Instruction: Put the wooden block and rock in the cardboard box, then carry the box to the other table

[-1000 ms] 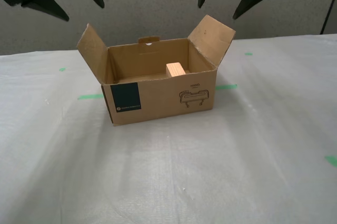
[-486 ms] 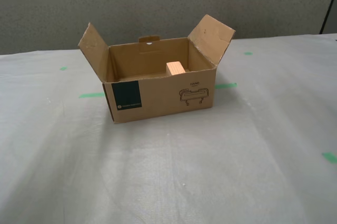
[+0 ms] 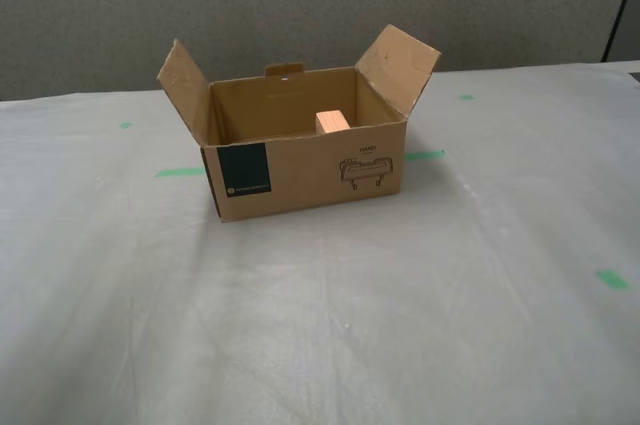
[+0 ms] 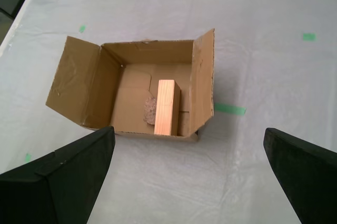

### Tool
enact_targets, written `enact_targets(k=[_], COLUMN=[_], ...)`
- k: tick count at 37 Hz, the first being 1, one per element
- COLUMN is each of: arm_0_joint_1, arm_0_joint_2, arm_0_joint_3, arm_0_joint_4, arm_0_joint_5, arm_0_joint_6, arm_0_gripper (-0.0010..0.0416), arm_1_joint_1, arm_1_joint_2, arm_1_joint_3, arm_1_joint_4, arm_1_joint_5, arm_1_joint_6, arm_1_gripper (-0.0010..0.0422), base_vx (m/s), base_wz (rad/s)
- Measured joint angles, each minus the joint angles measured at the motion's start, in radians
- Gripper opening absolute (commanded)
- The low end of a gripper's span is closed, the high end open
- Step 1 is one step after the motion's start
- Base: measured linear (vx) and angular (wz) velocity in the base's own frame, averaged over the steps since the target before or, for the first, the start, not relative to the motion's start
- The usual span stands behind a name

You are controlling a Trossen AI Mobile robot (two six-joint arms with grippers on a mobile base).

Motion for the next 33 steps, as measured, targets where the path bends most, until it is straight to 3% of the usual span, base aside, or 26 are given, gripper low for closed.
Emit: enact_targets(k=[18, 24, 33], arm_0_joint_1=[0.000, 0.000, 0.000], arm_0_joint_2=[-0.149, -0.162, -0.160], arm_0_joint_3=[-0.367, -0.413, -0.417], arm_0_joint_4=[0.234, 0.258, 0.261], arm_0_joint_5=[0.021, 0.021, 0.021], arm_0_joint_6=[0.000, 0.000, -0.037], arm_0_gripper=[0.0394, 0.0394, 0.0393], arm_1_joint_1=[0.000, 0.000, 0.000], arm_1_joint_2=[-0.169, -0.227, -0.242], arm_1_joint_3=[-0.193, -0.243, -0.248], arm_1_joint_4=[0.004, 0.012, 0.024], arm_1_joint_5=[-0.002, -0.002, -0.002], arm_1_joint_6=[0.012, 0.021, 0.022], arm_1_gripper=[0.0398, 0.0398, 0.0398], base_vx=[-0.028, -0.027, -0.035], base_wz=[0.004, 0.005, -0.005])
